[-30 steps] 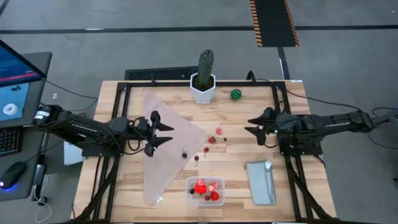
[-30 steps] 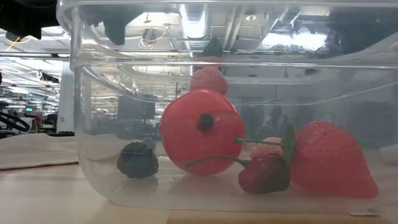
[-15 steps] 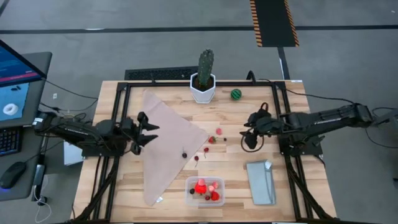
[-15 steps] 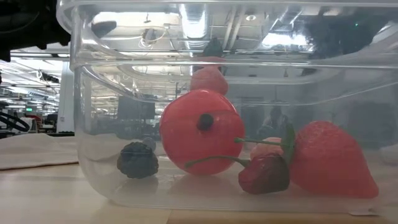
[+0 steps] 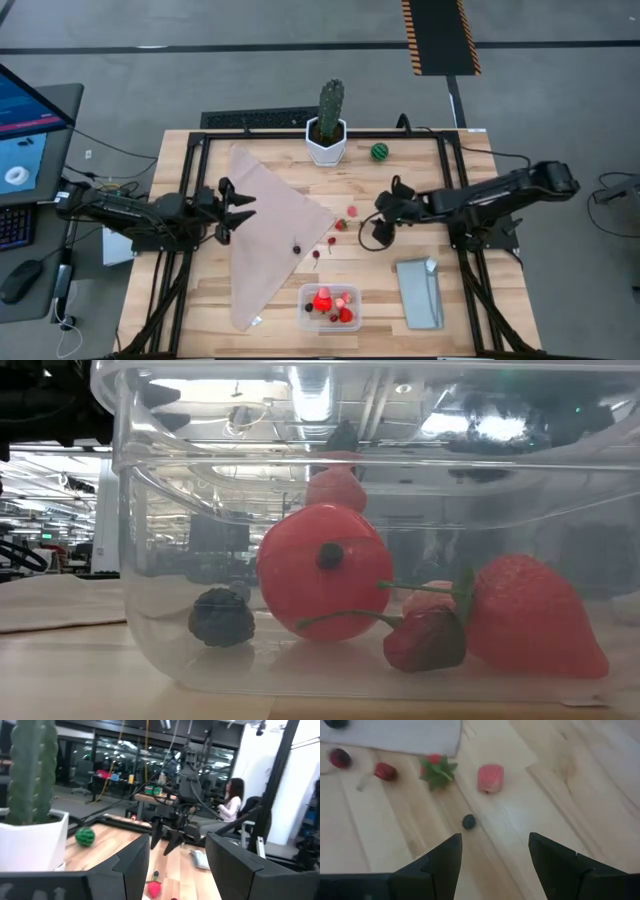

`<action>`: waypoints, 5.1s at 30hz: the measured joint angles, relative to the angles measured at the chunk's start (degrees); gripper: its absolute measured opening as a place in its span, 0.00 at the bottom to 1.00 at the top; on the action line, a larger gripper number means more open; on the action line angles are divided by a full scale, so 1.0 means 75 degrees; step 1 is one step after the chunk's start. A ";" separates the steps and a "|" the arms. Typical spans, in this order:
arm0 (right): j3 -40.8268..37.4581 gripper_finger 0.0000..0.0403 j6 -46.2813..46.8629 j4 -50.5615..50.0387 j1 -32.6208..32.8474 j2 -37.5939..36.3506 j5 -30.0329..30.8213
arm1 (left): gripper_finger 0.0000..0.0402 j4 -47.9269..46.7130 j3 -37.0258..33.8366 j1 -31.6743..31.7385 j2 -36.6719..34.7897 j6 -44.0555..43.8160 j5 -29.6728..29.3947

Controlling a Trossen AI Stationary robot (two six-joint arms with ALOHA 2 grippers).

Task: Pick and placing Produce into tupperware
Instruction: Put the blueberry into the transparent bin, then put the strawberry into the transparent bin

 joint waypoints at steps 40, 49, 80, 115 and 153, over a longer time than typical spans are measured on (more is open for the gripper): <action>-0.0003 0.63 -0.0254 0.2322 -0.0131 0.1863 -0.0544 | 0.45 -0.0016 -0.0009 0.0000 0.0000 0.0023 -0.0019; -0.0003 0.63 0.0002 0.2333 -0.0195 0.2058 -0.0547 | 0.45 -0.0018 -0.0012 0.0000 0.0000 0.0023 -0.0029; 0.0060 0.16 0.0027 0.2619 -0.0202 0.2328 -0.1225 | 0.45 -0.0016 -0.0015 0.0000 0.0000 -0.0053 -0.0044; 0.3034 0.18 0.0059 0.2598 0.3784 0.2760 0.0340 | 0.45 -0.0404 -0.0015 0.0003 0.0000 -0.0329 -0.0368; 0.3453 0.54 -0.0836 0.0086 0.2489 0.2083 0.1214 | 0.45 -0.0824 -0.0012 0.0003 -0.0003 -0.1341 -0.1111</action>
